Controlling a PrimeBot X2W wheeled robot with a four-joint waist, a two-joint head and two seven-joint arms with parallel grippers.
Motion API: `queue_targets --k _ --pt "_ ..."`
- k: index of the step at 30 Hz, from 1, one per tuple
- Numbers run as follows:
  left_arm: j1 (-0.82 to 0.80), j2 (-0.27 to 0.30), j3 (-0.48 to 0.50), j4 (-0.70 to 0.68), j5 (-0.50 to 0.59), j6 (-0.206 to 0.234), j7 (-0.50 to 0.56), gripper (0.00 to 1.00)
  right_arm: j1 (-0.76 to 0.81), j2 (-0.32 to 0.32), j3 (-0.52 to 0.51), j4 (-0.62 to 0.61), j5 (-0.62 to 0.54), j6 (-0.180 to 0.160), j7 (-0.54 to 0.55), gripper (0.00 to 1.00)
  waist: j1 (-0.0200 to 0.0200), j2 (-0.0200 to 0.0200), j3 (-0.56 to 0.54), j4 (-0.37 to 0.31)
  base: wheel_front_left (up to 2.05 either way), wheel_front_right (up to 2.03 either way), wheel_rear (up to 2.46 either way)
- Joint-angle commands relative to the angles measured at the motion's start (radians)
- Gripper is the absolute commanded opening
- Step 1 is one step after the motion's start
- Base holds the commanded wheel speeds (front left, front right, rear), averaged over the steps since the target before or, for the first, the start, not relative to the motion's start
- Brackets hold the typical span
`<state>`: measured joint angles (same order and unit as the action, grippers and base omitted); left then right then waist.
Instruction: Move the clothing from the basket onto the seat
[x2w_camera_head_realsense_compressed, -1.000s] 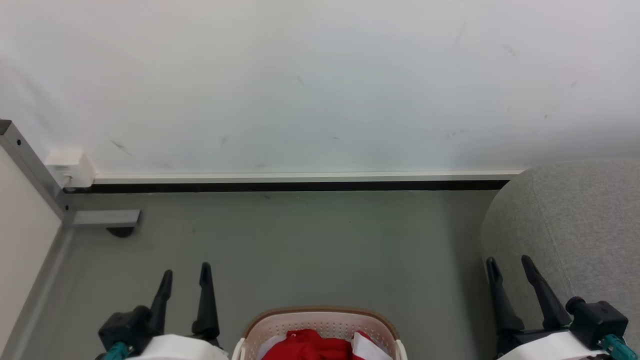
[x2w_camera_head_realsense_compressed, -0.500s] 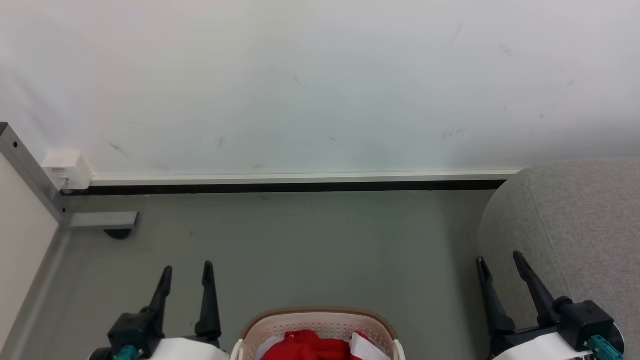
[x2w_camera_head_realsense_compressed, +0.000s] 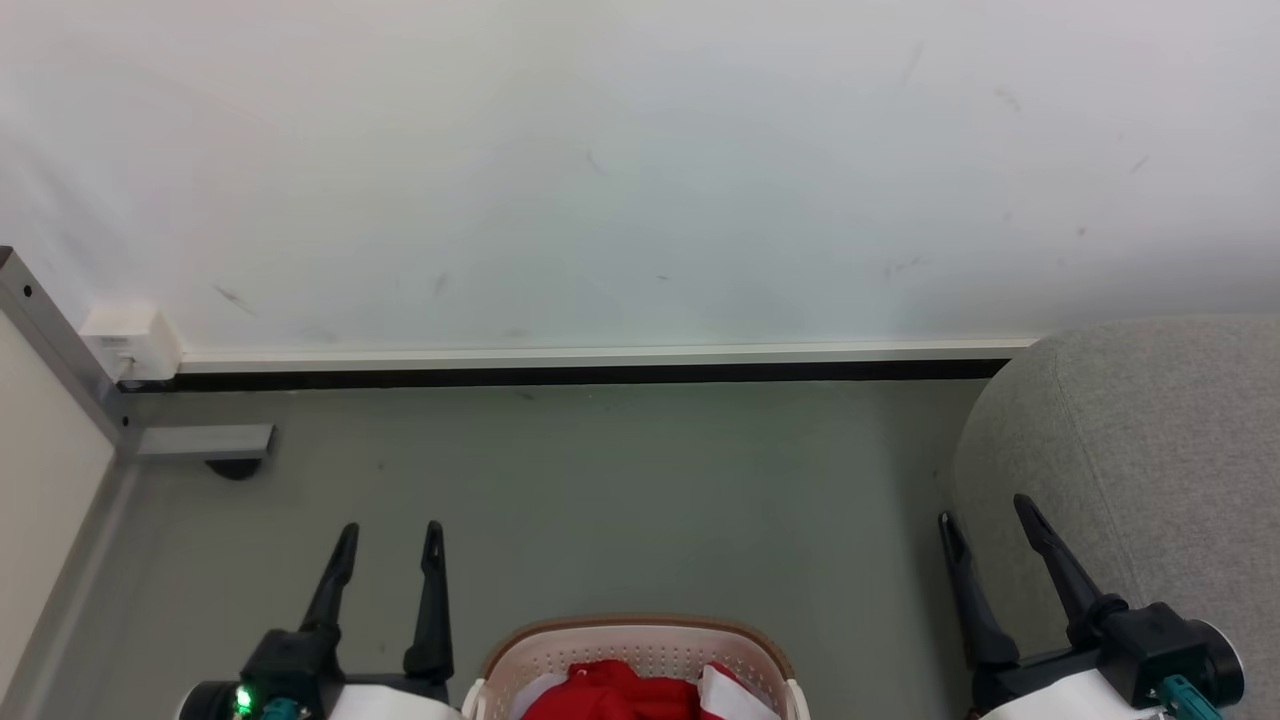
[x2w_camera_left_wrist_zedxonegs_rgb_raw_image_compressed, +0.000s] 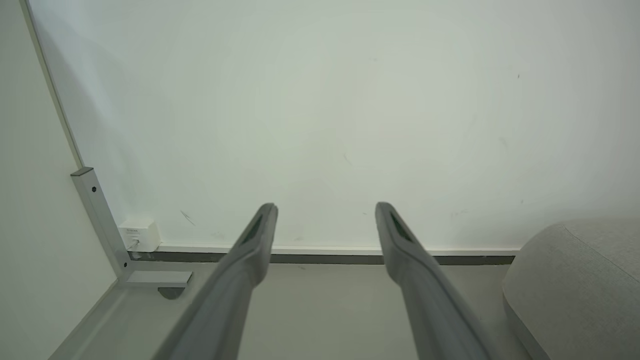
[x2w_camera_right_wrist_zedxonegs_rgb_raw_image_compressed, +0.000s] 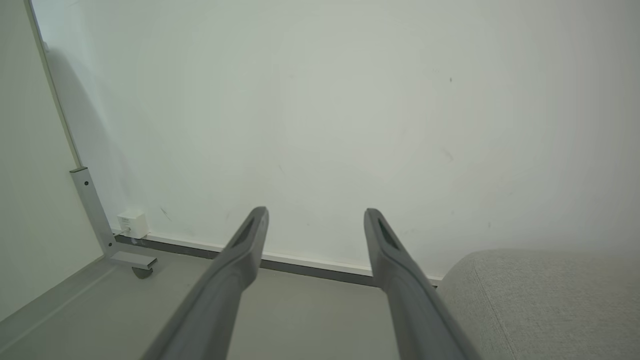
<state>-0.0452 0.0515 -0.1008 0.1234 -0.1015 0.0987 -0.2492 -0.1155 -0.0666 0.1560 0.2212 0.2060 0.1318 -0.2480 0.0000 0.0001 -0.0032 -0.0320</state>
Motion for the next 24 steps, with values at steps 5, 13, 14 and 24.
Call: queue_targets --k 5,13,14,24 --pt "0.007 0.003 0.001 -0.006 0.054 0.006 -0.016 1.0 -0.009 -0.003 0.008 -0.011 -0.045 -0.002 -0.017 1.0 0.0 -0.0001 0.002 -0.001 0.0 0.0 0.0" --pt "0.001 0.001 0.005 0.006 0.059 0.0 -0.016 1.0 -0.01 0.0 0.006 -0.015 -0.038 -0.002 -0.017 1.0 0.0 -0.0001 0.0 -0.001 0.0 0.0 0.0" --pt "0.0 0.001 0.004 0.007 0.059 0.0 -0.016 1.0 -0.01 0.001 0.006 -0.016 -0.033 -0.002 -0.017 1.0 0.0 -0.0001 -0.001 -0.002 0.0 0.0 0.0" --pt "-0.002 0.001 0.012 0.014 0.054 -0.009 -0.016 1.0 -0.008 0.003 0.007 -0.013 -0.007 -0.002 -0.017 1.0 0.0 -0.0001 -0.005 -0.008 0.0 0.0 0.0"
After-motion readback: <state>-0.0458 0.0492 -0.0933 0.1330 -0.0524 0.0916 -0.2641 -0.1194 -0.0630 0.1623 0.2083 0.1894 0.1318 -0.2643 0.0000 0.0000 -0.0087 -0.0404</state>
